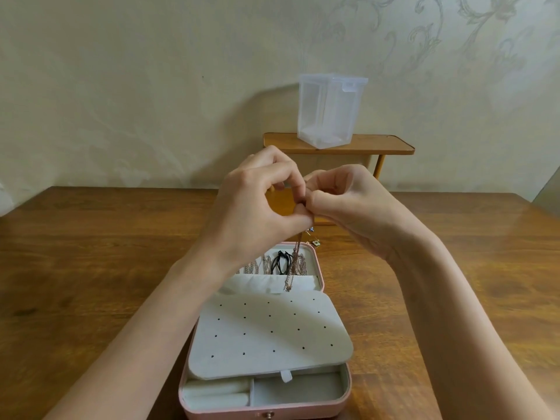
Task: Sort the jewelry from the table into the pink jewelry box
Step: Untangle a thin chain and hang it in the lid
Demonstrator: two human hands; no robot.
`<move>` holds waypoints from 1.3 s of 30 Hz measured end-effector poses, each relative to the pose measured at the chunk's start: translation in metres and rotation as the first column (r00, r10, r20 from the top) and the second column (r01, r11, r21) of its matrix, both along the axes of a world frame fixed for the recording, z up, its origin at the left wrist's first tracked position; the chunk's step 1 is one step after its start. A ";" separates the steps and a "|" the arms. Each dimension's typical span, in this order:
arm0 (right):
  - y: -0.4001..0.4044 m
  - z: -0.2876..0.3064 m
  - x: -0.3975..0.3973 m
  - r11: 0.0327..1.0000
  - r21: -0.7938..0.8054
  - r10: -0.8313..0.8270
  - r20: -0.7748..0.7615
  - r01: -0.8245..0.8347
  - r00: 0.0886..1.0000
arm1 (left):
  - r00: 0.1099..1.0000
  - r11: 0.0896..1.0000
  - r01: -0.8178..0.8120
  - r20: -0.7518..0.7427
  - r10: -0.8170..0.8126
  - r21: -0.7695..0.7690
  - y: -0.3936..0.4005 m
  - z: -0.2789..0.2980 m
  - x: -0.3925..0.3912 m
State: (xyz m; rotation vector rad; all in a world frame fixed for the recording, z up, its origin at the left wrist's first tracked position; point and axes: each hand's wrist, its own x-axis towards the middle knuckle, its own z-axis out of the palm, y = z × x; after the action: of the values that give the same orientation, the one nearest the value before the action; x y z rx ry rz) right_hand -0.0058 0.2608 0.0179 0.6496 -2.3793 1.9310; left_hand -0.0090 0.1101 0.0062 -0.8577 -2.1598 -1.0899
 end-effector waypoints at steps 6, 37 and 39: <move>-0.003 -0.003 -0.003 0.989 -0.132 0.070 -0.026 -0.072 0.997 | 0.988 0.986 0.075 0.120 -0.094 0.150 -0.003 0.002 -0.001; 0.003 0.011 0.005 0.997 0.070 0.036 -0.372 -0.011 0.928 | 0.999 0.998 -0.005 -0.045 0.008 0.056 -0.008 0.007 0.001; 0.003 0.011 0.004 0.993 0.114 0.051 -0.377 -0.008 0.925 | 1.000 0.999 -0.004 0.010 0.004 0.037 -0.009 0.008 0.001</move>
State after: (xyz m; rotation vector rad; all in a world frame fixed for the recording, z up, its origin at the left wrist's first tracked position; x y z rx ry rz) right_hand -0.0020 0.2633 0.0285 0.9702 -2.2485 1.5162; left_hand -0.0080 0.1013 0.0141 -0.8325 -2.1421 -1.1305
